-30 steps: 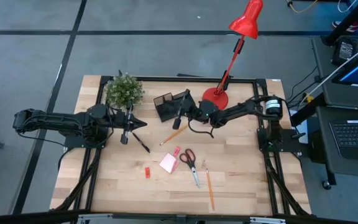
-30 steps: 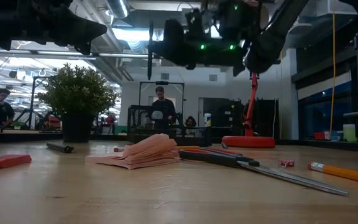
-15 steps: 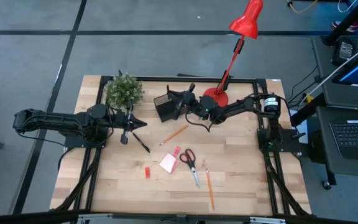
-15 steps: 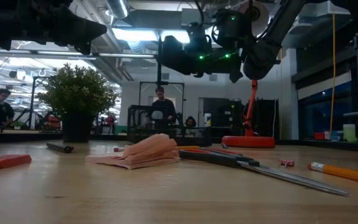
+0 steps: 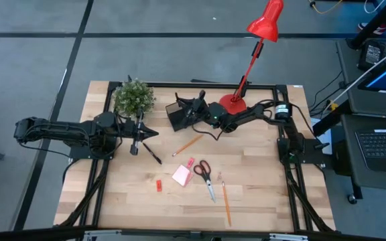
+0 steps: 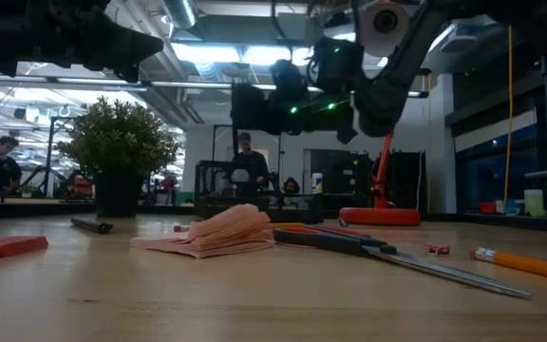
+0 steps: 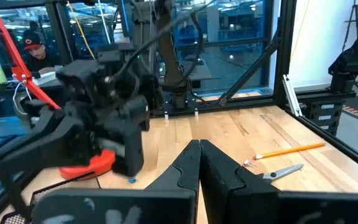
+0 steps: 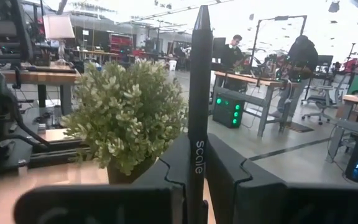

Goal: Pick and place office supplies into organizer
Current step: Put the right black pen into the black desk organizer

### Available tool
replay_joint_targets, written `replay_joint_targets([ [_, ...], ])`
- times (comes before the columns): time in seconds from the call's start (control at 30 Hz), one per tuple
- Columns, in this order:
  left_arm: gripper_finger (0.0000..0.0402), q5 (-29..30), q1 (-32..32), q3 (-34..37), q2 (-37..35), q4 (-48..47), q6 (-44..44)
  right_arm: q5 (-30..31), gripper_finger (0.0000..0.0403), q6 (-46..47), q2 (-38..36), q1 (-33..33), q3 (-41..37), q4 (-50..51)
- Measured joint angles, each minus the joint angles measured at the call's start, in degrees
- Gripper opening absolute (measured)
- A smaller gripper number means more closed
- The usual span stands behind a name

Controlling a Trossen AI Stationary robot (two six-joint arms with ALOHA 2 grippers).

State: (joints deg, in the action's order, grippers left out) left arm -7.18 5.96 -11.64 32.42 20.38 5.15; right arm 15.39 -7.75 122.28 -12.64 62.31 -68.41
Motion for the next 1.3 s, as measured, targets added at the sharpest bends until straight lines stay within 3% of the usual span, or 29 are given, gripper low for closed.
replay_joint_targets([
  [0.2,0.0003,0.0,0.0,0.0,0.0,0.0,0.1,0.0,0.0037,0.7,3.0,0.1,3.4,1.3],
  [0.97,0.0003,0.0,0.0,0.0,0.0,0.0,0.1,0.0,0.0037,2.7,3.1,-0.3,3.3,14.4],
  [1.3,0.0003,0.0,0.0,0.0,0.0,0.0,0.0,0.0,0.0037,1.5,3.0,-0.3,3.3,14.7],
])
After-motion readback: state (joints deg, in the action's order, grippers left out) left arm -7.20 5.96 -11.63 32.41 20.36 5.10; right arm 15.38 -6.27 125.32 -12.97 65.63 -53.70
